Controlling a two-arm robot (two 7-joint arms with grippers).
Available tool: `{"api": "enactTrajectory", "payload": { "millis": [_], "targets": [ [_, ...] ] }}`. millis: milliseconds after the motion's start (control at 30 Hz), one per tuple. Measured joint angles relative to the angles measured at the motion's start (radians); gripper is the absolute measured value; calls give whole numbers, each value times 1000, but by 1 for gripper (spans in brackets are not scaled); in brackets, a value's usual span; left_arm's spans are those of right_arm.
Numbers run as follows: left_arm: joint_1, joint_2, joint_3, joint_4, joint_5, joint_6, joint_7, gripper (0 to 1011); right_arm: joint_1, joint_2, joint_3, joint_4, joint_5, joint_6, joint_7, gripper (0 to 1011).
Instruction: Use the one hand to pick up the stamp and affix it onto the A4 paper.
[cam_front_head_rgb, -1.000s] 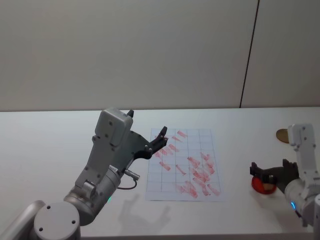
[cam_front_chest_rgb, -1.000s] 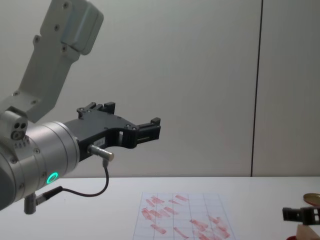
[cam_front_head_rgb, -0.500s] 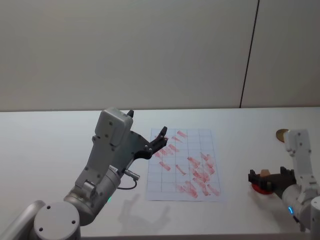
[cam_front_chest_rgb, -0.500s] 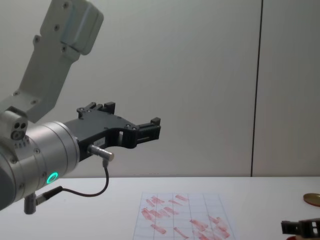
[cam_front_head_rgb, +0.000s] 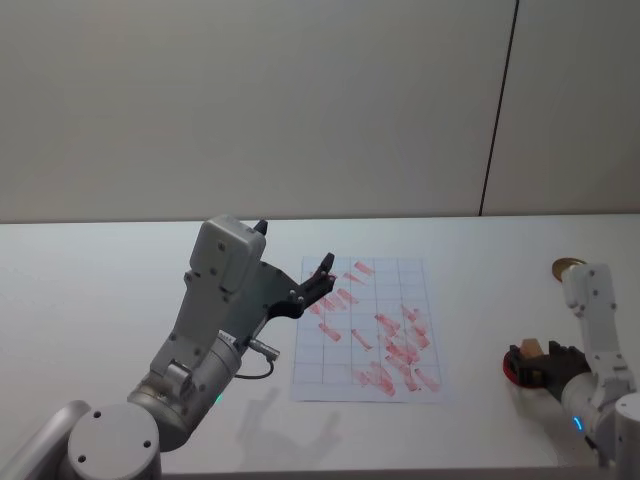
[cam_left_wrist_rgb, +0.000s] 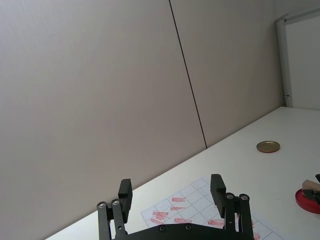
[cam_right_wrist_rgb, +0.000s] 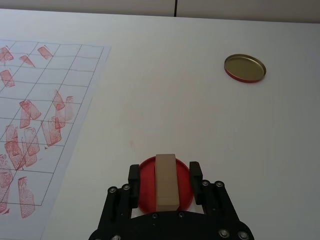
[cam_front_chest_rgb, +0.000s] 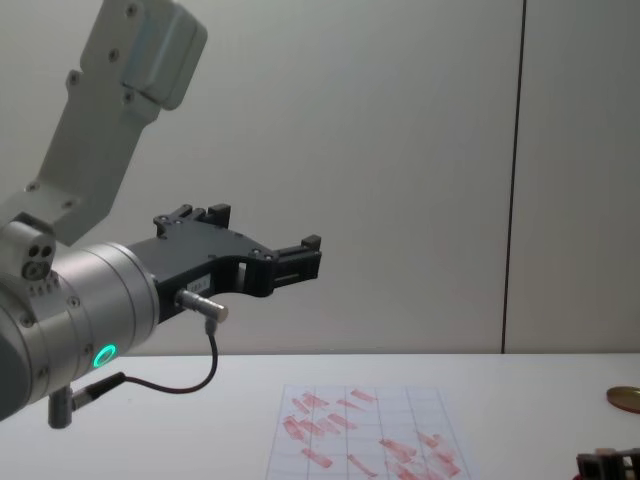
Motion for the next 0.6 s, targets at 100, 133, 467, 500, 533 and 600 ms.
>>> {"api": "enactTrajectory", "payload": {
  "millis": [100, 133, 467, 500, 533, 600],
  "targets": [
    [0, 0, 0, 0, 0, 0, 0, 993, 3, -2, 0, 5, -2, 3, -3, 549],
    [0, 0, 0, 0, 0, 0, 0, 993, 4, -3, 0, 8, -2, 5, -5, 504],
    [0, 0, 0, 0, 0, 0, 0, 993, 12, -10, 1, 23, -9, 11, -13, 224],
    [0, 0, 0, 0, 0, 0, 0, 993, 13, -10, 1, 24, -10, 11, -14, 217],
    [0, 0, 0, 0, 0, 0, 0, 993, 13, -11, 1, 25, -10, 12, -14, 218],
    [0, 0, 0, 0, 0, 0, 0, 993, 14, -12, 1, 27, -11, 13, -15, 217]
  ]
}}
